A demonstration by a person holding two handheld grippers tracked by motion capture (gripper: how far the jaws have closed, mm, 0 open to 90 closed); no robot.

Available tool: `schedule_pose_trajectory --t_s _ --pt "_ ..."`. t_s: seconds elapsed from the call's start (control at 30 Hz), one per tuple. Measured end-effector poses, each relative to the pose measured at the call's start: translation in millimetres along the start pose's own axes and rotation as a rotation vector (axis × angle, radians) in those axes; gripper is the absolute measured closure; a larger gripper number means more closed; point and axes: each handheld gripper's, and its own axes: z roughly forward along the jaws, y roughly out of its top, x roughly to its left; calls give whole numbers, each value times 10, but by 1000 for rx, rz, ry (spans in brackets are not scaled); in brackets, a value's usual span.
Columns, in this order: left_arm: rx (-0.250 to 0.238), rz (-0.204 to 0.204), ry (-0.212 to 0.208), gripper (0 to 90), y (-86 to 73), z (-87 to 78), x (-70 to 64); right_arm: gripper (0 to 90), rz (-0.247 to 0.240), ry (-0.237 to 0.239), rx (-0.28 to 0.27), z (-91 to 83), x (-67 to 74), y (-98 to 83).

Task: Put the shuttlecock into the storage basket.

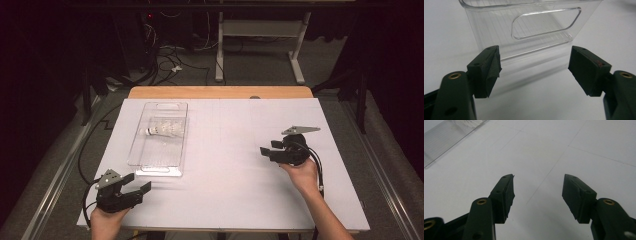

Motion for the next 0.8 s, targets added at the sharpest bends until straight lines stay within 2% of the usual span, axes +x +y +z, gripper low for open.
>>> schedule_pose_trajectory --t_s 0.8 --pt "-4 -1 4 271 -2 -9 1 432 1 -19 -21 -135 -31 -191"
